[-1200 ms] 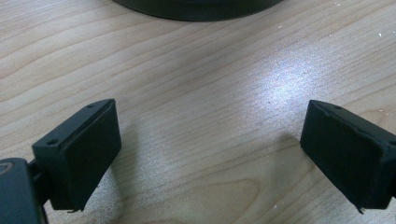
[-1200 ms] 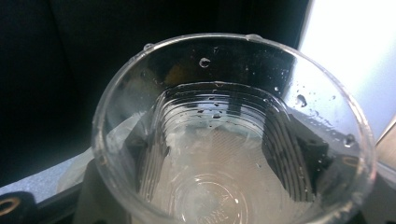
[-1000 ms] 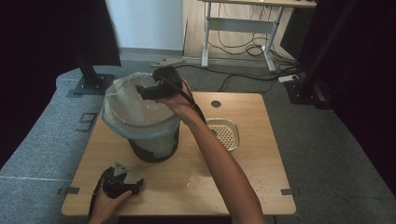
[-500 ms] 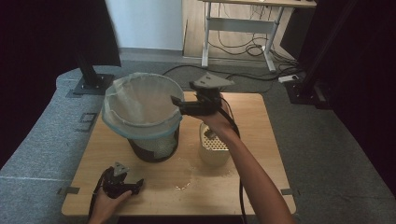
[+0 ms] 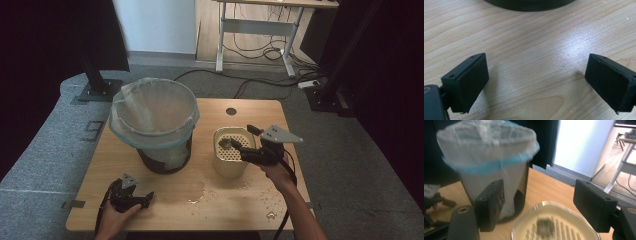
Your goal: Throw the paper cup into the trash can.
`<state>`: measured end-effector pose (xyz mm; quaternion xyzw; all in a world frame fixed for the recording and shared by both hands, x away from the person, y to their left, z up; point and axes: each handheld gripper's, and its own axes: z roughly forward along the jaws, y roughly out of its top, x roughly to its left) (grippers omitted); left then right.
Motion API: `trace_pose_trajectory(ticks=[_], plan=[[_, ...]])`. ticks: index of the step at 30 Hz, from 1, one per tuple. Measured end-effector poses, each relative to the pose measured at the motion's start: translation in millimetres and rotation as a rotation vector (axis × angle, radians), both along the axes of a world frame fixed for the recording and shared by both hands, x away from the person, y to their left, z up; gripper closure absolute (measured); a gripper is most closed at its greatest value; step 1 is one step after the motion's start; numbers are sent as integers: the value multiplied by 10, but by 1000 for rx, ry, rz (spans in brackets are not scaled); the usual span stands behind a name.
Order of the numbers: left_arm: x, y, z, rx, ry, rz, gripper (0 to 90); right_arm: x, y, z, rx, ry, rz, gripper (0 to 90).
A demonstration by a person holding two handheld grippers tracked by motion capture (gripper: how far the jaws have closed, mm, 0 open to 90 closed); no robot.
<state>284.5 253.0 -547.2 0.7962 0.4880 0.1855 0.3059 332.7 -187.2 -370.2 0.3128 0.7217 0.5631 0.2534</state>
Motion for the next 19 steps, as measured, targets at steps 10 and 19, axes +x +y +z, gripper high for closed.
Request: trace_pose_trajectory(ticks=[10, 19], plan=[[1, -2, 0, -2, 0, 2, 46, -371, -394, -860, 18, 89, -86, 269], [3, -1, 0, -3, 0, 3, 45, -329, -481, -1172, -1, 132, -139, 275]])
